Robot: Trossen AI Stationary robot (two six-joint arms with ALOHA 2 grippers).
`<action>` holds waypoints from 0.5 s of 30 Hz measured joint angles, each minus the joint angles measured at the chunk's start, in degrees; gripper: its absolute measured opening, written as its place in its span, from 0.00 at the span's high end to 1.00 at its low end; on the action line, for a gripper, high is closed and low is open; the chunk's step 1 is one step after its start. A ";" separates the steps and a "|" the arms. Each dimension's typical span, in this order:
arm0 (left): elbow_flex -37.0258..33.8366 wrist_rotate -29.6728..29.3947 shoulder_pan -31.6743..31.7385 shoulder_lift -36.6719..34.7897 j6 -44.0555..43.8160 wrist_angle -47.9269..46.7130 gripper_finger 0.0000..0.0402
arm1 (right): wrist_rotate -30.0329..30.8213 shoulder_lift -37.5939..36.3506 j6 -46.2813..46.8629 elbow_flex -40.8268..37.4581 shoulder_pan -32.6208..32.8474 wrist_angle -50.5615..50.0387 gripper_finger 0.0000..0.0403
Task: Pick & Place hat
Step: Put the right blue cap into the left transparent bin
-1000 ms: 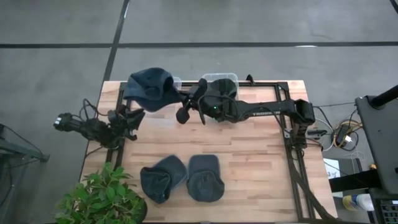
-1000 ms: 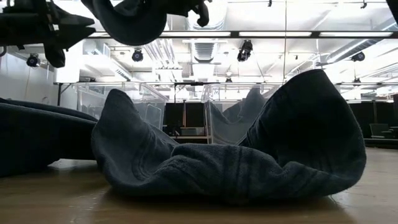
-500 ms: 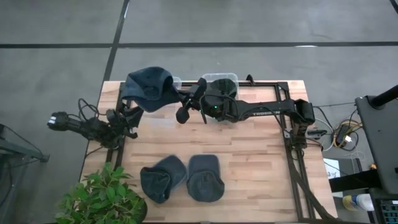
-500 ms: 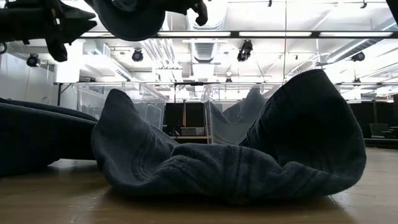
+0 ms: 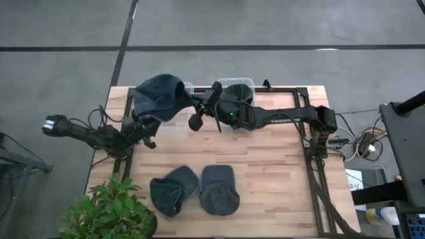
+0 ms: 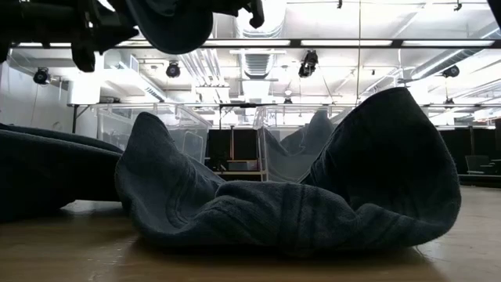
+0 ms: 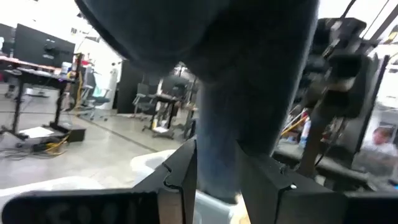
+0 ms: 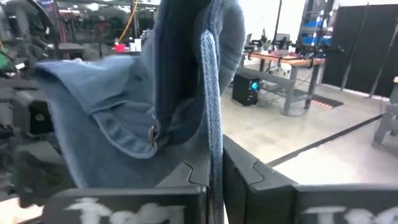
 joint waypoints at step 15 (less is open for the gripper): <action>-0.38 1.95 -0.25 -0.15 -3.47 -3.56 0.74 | 0.82 -2.30 -2.84 0.33 -0.11 1.05 0.97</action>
